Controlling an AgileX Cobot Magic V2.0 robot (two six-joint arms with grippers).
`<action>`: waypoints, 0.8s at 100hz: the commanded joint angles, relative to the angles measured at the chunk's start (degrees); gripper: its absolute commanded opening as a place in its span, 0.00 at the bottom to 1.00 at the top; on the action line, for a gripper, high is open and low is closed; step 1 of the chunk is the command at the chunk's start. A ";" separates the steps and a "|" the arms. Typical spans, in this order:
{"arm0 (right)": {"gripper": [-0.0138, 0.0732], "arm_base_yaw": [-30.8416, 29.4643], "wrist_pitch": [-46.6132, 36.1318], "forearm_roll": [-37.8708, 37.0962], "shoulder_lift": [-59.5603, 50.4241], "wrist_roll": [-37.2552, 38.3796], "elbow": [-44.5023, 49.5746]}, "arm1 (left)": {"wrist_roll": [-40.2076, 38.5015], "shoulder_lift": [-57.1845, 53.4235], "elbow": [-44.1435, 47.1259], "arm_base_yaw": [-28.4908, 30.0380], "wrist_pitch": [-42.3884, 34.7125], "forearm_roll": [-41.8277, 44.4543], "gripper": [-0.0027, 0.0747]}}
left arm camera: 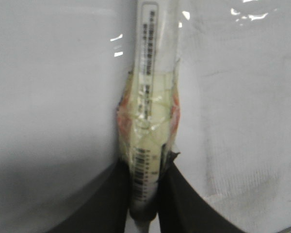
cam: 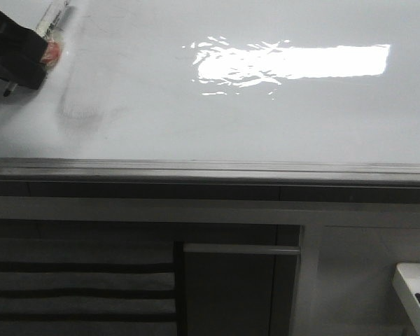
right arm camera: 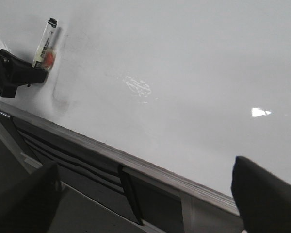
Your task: Write number 3 on whiteboard
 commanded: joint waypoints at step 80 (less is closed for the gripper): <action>0.83 9.01 22.74 10.39 24.61 -24.77 -18.69 | 34.44 -12.39 -12.60 -9.23 45.33 -16.94 0.01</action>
